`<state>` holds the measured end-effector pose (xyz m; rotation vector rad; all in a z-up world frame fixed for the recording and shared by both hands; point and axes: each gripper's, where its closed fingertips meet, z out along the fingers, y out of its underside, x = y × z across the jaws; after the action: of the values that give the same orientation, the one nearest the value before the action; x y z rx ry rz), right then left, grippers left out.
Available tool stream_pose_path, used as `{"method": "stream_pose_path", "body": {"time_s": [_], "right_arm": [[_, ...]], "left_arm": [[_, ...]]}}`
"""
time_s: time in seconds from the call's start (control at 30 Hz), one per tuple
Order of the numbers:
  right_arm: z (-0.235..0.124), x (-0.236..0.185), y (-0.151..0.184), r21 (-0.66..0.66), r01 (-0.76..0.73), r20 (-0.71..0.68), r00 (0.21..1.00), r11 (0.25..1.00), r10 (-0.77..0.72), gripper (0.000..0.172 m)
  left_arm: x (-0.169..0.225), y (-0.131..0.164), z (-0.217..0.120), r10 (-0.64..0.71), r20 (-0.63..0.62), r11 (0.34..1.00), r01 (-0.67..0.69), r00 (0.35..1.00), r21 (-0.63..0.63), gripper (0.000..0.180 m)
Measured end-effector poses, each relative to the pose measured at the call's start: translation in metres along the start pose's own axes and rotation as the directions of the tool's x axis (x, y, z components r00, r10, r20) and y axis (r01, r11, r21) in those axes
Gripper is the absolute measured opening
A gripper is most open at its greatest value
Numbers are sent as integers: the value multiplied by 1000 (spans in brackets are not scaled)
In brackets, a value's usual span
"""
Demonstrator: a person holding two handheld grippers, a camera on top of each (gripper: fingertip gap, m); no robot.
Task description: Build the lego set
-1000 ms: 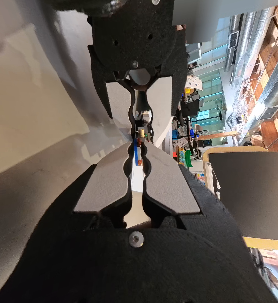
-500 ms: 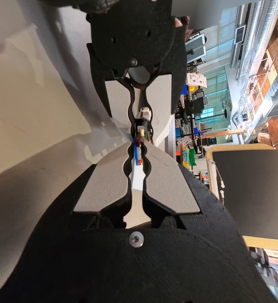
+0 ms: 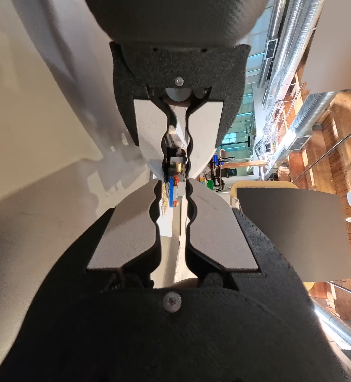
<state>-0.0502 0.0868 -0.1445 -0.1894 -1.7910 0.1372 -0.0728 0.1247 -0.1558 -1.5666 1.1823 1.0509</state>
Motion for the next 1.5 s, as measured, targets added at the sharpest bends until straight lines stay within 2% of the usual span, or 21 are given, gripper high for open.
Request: {"method": "stream_pose_path", "body": {"time_s": [0.27, 1.23, 1.43, 1.5], "right_arm": [[0, -1, -1, -5, 43, -10, 999, 999, -43, 9], [0, -4, 1, -3, -6, 51, 999, 1000, 6, 8], [4, -2, -2, -6, 6, -2, 1000, 1000, -6, 8], [3, 0, -2, 5, -24, -5, 1000, 1000, 24, 17]], "left_arm": [[1, -3, -1, 0, -8, 1000, 0, 1000, 4, 24], [5, -2, -2, 14, -14, 1000, -14, 1000, 0, 24], [5, 0, 0, -50, -19, 998, 51, 999, 25, 24], [2, 1, 0, -76, -5, 996, 76, 997, 49, 24]]}}
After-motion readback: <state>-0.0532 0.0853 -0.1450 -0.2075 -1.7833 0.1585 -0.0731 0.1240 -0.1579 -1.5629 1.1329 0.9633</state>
